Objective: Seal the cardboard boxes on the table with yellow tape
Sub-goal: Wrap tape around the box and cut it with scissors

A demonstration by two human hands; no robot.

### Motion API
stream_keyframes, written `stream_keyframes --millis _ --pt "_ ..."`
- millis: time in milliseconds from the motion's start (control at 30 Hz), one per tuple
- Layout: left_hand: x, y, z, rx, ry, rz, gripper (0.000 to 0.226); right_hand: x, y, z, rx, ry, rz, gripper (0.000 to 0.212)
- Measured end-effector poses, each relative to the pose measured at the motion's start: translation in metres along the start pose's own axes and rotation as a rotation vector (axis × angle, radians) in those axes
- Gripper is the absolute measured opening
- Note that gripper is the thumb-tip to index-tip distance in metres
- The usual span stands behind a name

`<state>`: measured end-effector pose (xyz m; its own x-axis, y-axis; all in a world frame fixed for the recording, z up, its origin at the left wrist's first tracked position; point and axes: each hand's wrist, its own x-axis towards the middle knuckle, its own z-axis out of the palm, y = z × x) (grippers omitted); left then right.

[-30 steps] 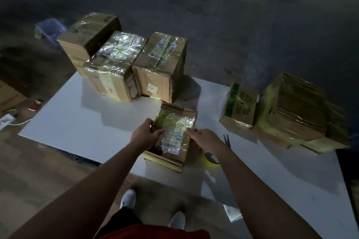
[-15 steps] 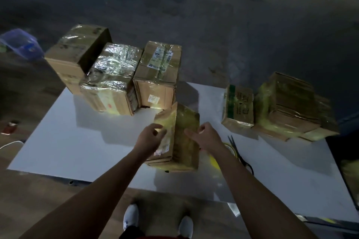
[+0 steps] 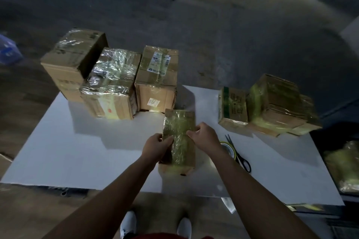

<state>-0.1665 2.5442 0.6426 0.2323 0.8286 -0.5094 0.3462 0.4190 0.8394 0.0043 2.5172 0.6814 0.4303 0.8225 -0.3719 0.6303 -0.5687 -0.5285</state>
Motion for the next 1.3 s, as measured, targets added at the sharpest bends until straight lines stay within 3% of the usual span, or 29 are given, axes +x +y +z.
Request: stream_keyframes --millis 200,300,367,433,500,567,633,700,767,800,867,933,1033,1300 --pt "0.000 -0.001 -0.019 -0.185 -0.022 -0.084 0.015 -0.006 -0.002 0.005 0.194 -0.027 -0.063 0.026" --pt "0.000 -0.006 -0.025 -0.233 -0.094 -0.161 0.019 -0.009 0.001 0.005 0.292 -0.056 -0.079 0.029" --pt "-0.001 -0.013 -0.021 -0.248 -0.120 -0.191 0.025 -0.010 0.002 0.004 0.254 -0.070 -0.075 0.044" --pt "-0.003 -0.017 -0.016 -0.213 -0.039 -0.155 0.034 -0.008 0.006 0.004 0.208 -0.096 -0.011 0.067" --pt "0.000 -0.018 -0.015 0.030 0.120 -0.048 0.048 -0.007 0.009 0.005 0.200 -0.151 0.096 0.086" --pt "0.002 -0.011 -0.016 0.251 0.230 0.080 0.043 -0.005 0.011 0.007 0.231 -0.204 0.173 0.092" --pt "0.001 -0.001 -0.015 0.400 0.188 0.141 0.039 -0.003 0.013 0.011 0.200 -0.204 0.181 0.098" --pt "-0.001 0.008 -0.013 0.512 0.055 0.128 0.053 -0.002 0.013 0.015 0.129 -0.191 0.175 0.107" --pt "-0.005 0.013 -0.012 0.403 -0.065 0.070 0.054 0.000 0.018 0.022 0.116 -0.159 0.177 0.115" --pt "-0.004 0.012 -0.013 0.369 -0.101 0.072 0.052 0.002 0.021 0.026 0.118 -0.140 0.178 0.114" --pt "0.000 0.006 -0.018 0.323 -0.103 0.077 0.043 0.002 0.023 0.027 0.126 -0.095 0.149 0.092" --pt "0.004 -0.001 -0.022 0.259 -0.042 0.056 0.037 -0.002 0.017 0.023 0.103 -0.045 0.102 0.068" --pt "0.008 -0.010 -0.026 0.230 0.046 0.024 0.034 0.000 0.014 0.020 0.062 -0.012 0.040 0.050" --pt "0.015 -0.017 -0.027 0.258 0.109 -0.012 0.025 -0.002 0.006 0.020 0.037 0.017 -0.012 0.035"
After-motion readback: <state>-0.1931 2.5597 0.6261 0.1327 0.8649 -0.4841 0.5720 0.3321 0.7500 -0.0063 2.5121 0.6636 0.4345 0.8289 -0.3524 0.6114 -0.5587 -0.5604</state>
